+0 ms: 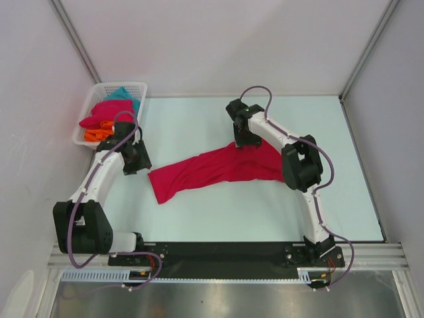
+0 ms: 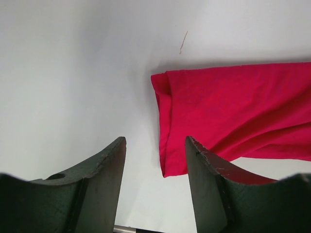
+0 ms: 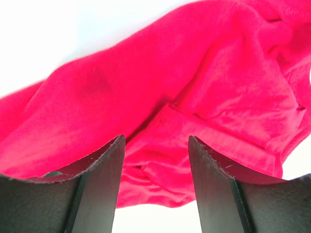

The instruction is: Fold and stack the t-shirts

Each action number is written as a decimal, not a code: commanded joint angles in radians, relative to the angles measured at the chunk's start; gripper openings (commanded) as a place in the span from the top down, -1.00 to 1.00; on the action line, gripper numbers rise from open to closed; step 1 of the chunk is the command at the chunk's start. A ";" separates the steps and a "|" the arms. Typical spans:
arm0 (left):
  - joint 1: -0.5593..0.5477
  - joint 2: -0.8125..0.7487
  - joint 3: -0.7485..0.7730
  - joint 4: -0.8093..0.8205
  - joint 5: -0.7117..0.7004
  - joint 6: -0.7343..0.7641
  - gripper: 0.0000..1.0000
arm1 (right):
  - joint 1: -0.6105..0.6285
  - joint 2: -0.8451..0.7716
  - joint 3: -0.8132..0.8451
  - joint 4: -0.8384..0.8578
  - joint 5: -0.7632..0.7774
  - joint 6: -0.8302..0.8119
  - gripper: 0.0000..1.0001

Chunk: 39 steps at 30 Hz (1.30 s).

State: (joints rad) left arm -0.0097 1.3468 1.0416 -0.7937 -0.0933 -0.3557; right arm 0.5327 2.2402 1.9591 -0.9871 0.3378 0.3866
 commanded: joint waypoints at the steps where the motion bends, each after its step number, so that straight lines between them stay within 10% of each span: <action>1: 0.007 0.017 0.014 0.028 -0.002 0.023 -0.15 | -0.013 0.036 0.044 -0.016 0.044 -0.014 -0.19; 11: 0.007 0.035 0.024 0.036 0.001 0.026 -0.15 | -0.027 0.047 0.024 -0.010 0.052 -0.018 -0.10; 18: 0.007 0.038 0.026 0.036 0.003 0.029 -0.15 | -0.020 0.013 -0.002 0.004 0.050 -0.017 1.00; 39: 0.007 0.005 0.005 0.036 0.009 0.037 -0.15 | 0.090 -0.229 -0.347 0.051 0.102 0.107 1.00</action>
State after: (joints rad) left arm -0.0097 1.3865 1.0416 -0.7792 -0.0925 -0.3382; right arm 0.5968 2.0674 1.6375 -0.9520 0.4034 0.4427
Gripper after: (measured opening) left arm 0.572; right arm 0.011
